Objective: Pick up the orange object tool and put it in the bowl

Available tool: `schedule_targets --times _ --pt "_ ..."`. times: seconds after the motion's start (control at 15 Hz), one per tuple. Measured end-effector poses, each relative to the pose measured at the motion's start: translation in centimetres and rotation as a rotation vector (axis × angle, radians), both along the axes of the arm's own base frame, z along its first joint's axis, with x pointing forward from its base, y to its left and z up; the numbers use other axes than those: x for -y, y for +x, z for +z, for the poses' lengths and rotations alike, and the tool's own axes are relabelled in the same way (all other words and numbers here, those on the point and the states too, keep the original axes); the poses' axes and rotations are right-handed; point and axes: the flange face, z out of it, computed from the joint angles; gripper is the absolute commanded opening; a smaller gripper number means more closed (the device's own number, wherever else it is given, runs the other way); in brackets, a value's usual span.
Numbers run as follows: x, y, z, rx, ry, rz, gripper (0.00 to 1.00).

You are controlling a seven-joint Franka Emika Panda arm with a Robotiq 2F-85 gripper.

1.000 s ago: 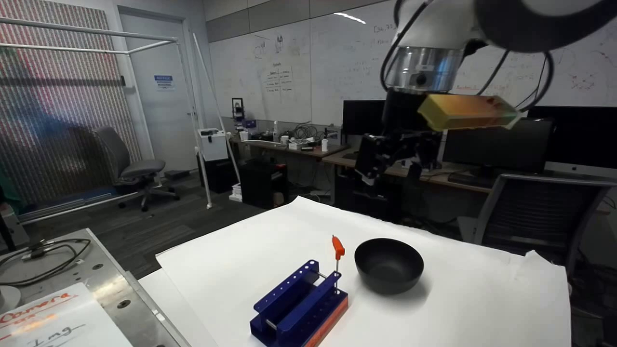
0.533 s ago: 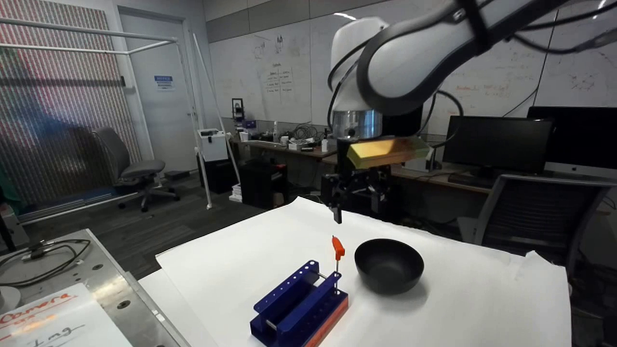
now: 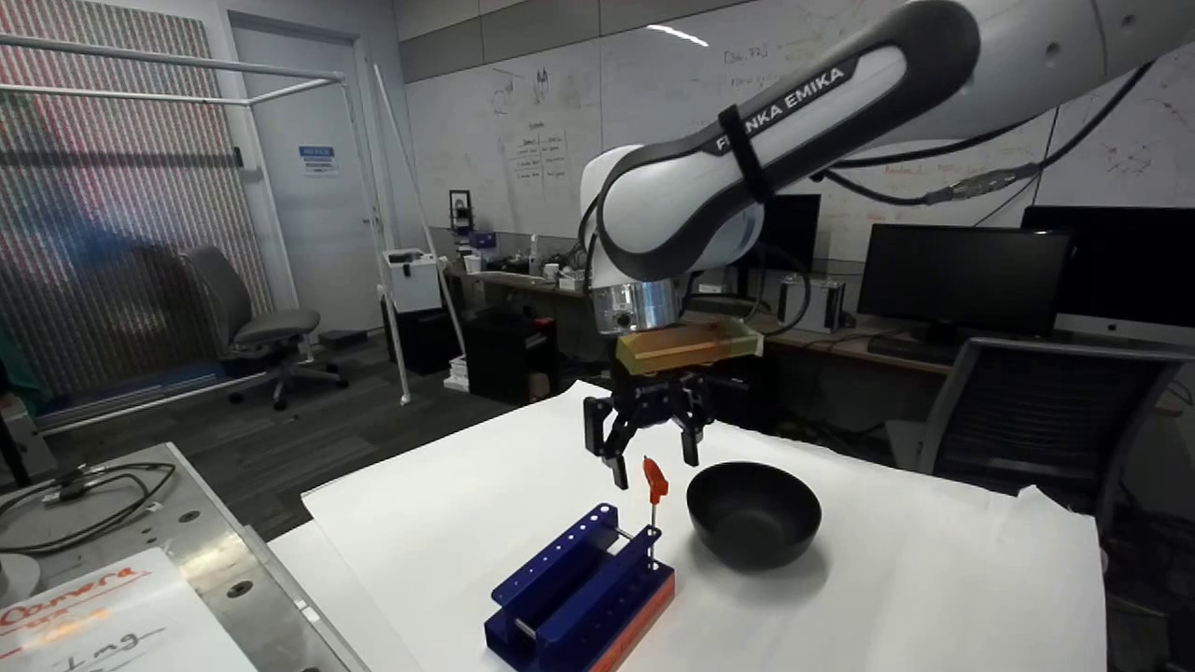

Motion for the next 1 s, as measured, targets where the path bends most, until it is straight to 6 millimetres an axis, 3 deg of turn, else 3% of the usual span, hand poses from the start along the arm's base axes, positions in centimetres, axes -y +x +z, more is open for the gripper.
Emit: schedule_targets --times 0.47,0.6,0.67,0.8,1.0 --pt "0.2 2.0 -2.4 -0.049 0.055 0.058 0.13" --pt "0.2 2.3 -2.6 -0.038 0.063 0.071 0.11" --pt "0.3 2.4 -2.6 -0.033 0.063 0.073 0.16" --pt "0.4 2.5 -2.4 -0.025 0.062 0.071 0.16" --pt "0.7 2.6 -0.9 -0.001 0.060 0.064 0.16"
